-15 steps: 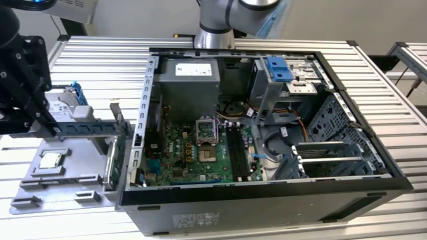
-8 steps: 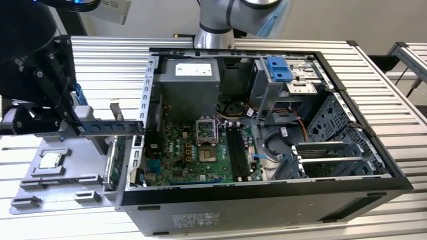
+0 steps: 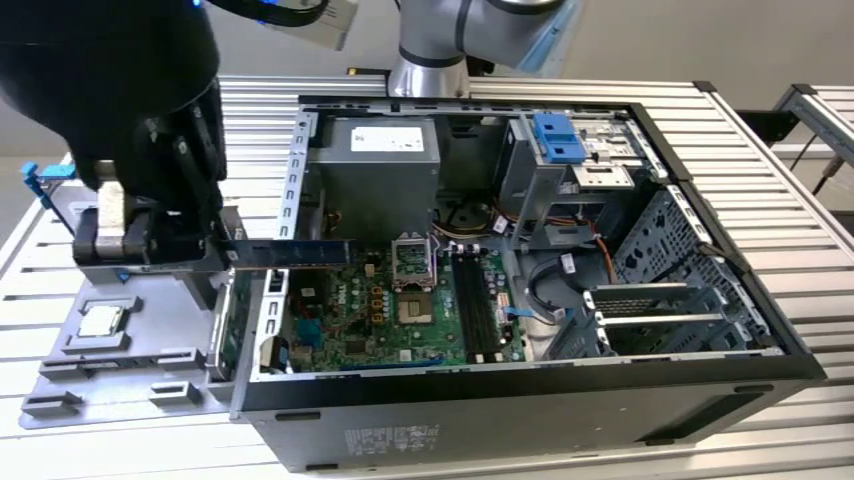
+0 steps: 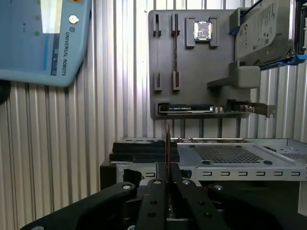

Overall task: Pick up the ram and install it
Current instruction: 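Pick up the ram and move it above insertion slot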

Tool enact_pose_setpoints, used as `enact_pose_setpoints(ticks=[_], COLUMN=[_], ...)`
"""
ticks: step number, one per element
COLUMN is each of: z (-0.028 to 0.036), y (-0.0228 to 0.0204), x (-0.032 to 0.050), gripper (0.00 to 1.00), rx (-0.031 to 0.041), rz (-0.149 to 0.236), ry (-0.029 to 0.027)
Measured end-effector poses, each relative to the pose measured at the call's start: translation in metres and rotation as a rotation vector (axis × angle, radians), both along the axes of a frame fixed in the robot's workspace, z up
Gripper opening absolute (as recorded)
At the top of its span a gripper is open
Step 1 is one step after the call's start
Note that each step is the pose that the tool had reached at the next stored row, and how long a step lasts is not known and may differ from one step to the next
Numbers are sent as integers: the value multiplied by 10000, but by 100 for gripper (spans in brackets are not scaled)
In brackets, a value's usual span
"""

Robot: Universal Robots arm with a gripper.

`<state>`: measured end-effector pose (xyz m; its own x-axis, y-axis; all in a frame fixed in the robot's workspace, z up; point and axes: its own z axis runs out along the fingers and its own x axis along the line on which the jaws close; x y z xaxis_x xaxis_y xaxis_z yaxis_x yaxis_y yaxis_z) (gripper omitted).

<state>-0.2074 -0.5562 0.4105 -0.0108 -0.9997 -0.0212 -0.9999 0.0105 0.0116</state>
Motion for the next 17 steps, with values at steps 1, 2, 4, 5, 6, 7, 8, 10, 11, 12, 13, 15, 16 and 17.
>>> enact_pose_setpoints(ticks=[1,2,4,5,6,7,8,10,11,12,13,15,16,17], z=[0,0,-1,0,0,0,0,0,0,0,-1,0,0,0], y=[0,0,0,0,0,0,0,0,0,0,0,0,0,0], x=[41,91,183,227,271,317,362,455,500,543,590,681,729,772], gripper=[0,0,0,0,0,0,0,0,0,0,0,0,0,0], rx=[1,0,2,1,1,0,0,0,1,1,1,0,1,1], rz=[0,0,3,3,3,4,5,8,9,10,12,15,15,17], ry=[-1,0,-1,0,0,0,0,0,0,-1,-1,0,0,0])
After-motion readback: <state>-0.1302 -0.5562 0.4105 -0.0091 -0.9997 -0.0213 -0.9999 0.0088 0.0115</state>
